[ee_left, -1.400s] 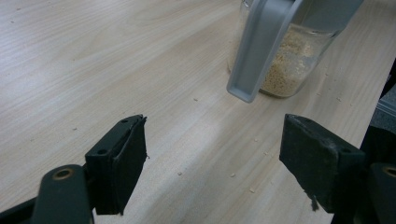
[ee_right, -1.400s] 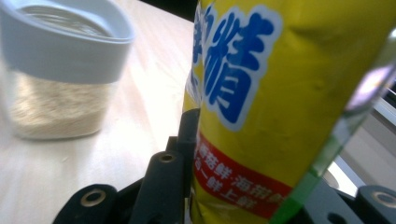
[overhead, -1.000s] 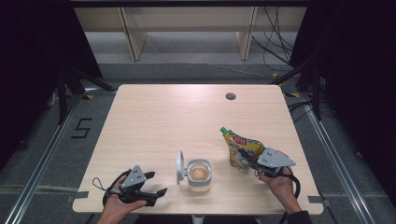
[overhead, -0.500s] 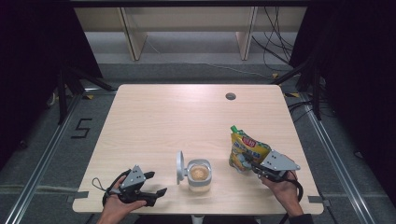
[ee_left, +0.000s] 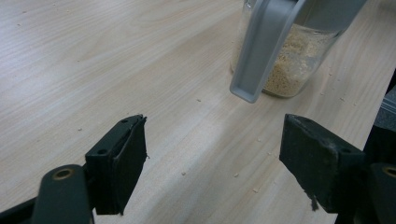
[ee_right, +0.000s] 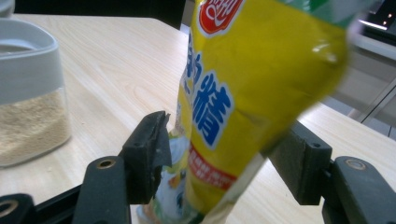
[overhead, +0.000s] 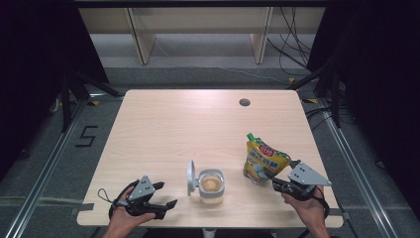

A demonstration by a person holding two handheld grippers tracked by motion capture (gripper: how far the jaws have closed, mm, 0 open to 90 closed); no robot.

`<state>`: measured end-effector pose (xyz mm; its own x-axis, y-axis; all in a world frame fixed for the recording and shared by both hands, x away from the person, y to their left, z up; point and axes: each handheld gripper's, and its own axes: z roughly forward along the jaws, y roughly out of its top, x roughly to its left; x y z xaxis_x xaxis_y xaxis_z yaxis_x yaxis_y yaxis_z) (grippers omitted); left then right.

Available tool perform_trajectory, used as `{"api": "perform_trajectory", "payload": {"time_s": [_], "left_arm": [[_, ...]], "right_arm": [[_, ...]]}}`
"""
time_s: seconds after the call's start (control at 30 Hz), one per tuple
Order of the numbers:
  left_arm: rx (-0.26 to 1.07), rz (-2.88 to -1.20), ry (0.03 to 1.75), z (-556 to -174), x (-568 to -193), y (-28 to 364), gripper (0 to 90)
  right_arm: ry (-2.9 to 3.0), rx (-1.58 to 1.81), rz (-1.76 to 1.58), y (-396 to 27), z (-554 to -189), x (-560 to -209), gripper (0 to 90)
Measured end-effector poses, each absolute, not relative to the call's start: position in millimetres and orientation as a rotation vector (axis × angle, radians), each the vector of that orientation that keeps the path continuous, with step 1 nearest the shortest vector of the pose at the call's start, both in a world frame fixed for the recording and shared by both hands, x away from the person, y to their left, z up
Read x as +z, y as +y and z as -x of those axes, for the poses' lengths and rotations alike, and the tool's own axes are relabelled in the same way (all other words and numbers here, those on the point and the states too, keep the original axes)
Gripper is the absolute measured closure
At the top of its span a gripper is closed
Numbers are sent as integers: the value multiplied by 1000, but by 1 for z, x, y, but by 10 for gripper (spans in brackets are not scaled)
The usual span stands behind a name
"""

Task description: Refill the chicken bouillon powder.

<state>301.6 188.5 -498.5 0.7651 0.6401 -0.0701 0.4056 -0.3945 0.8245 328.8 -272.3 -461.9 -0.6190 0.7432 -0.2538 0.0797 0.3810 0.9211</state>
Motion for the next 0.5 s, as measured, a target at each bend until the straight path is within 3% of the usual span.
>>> {"api": "perform_trajectory", "payload": {"time_s": [0.5], "left_arm": [[307,-2007,795,-303,-495,187,222]], "right_arm": [[2050,1251,-980,-276,-306,-466,321]]}}
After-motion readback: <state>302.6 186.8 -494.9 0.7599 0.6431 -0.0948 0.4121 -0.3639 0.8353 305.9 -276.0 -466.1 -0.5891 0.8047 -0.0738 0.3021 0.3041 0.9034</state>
